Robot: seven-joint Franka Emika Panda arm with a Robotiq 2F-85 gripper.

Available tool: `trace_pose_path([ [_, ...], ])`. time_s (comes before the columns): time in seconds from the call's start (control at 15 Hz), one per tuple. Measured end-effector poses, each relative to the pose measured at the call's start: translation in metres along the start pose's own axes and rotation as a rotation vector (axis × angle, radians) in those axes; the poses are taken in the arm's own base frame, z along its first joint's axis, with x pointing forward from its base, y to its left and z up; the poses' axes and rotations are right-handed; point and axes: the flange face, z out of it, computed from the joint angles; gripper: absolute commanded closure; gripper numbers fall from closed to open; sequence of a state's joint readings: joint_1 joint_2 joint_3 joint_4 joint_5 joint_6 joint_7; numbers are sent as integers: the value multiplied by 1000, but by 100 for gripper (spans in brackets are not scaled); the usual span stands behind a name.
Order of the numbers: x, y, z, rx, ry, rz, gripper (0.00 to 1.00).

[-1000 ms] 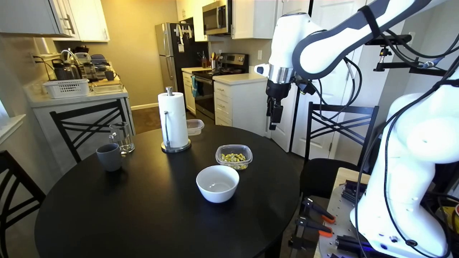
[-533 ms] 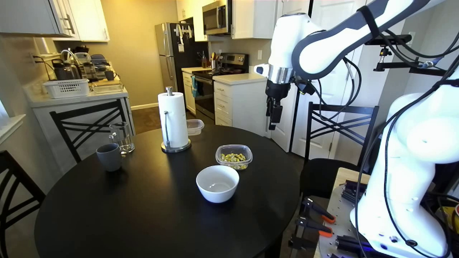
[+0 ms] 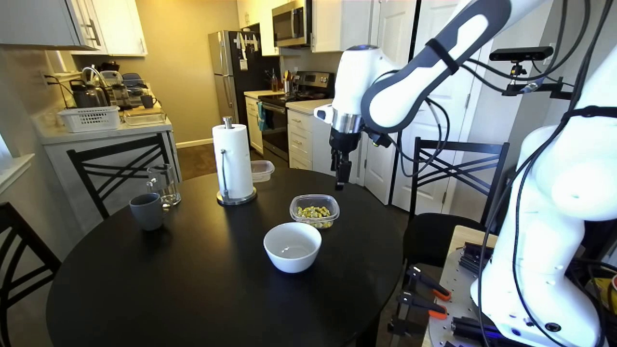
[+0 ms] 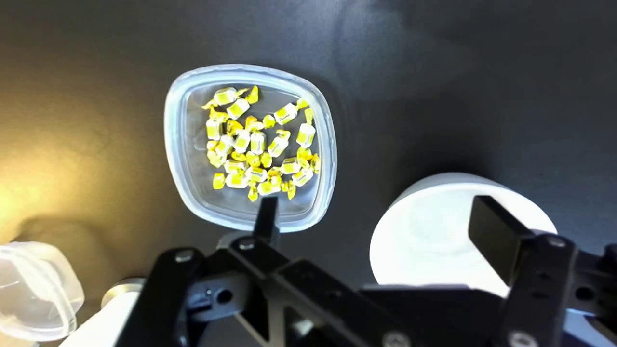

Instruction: Pour the contents in the container into the bowl

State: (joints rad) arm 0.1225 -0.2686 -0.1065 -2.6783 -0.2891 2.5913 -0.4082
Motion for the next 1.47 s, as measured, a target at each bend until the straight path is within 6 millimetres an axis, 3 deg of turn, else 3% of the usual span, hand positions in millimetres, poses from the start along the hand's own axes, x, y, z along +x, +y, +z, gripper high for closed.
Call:
trace_pose_path([
  [0.27, 21, 12, 49, 44, -61, 16, 0],
  [0.6, 48, 27, 72, 65, -70, 46, 0],
  [1.0, 75, 49, 114, 89, -94, 71, 0],
  [1.47, 82, 65, 160, 133, -155, 95, 0],
])
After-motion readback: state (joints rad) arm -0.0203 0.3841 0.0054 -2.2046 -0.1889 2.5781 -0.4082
